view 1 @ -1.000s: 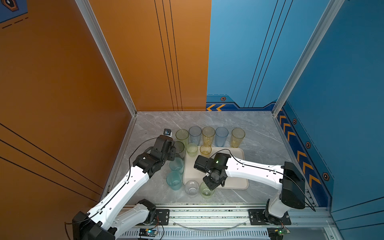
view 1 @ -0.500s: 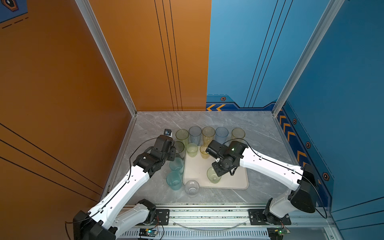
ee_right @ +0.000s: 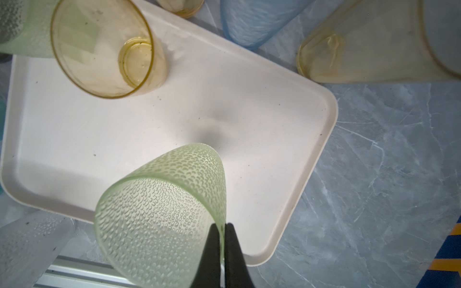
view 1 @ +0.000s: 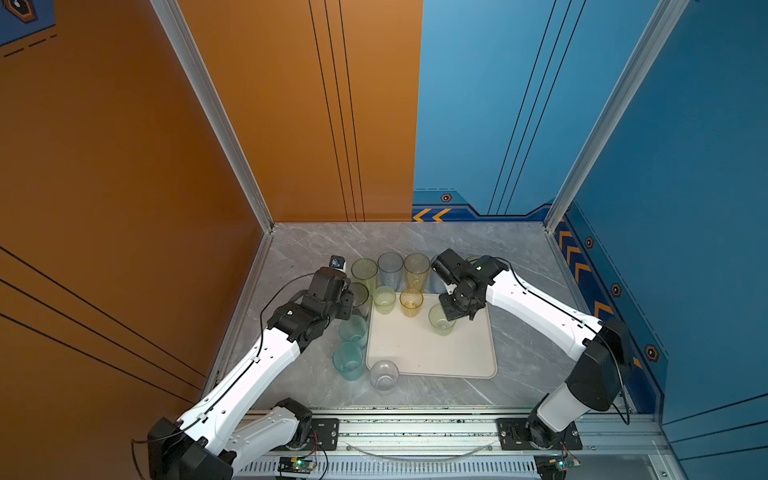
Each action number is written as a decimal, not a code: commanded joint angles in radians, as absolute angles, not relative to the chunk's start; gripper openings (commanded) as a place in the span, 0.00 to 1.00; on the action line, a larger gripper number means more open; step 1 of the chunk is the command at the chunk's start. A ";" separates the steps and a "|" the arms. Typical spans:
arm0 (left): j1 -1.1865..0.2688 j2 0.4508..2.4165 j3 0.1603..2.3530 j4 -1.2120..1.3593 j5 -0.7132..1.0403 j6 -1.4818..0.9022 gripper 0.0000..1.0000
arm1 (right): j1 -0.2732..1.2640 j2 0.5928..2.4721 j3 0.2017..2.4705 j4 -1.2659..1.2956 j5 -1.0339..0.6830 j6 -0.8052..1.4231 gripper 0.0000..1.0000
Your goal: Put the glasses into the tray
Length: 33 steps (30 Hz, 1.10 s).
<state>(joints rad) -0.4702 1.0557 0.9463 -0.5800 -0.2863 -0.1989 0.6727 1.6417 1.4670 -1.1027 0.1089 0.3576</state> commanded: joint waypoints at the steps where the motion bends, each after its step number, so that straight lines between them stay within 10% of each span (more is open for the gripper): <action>1: -0.472 1.077 0.983 -0.585 -0.261 -0.179 0.41 | 0.639 1.669 1.503 -1.060 0.097 0.322 0.00; 33: -0.476 1.114 1.023 -0.616 -0.252 -0.158 0.42 | 0.489 1.825 1.534 -0.910 0.004 0.348 0.02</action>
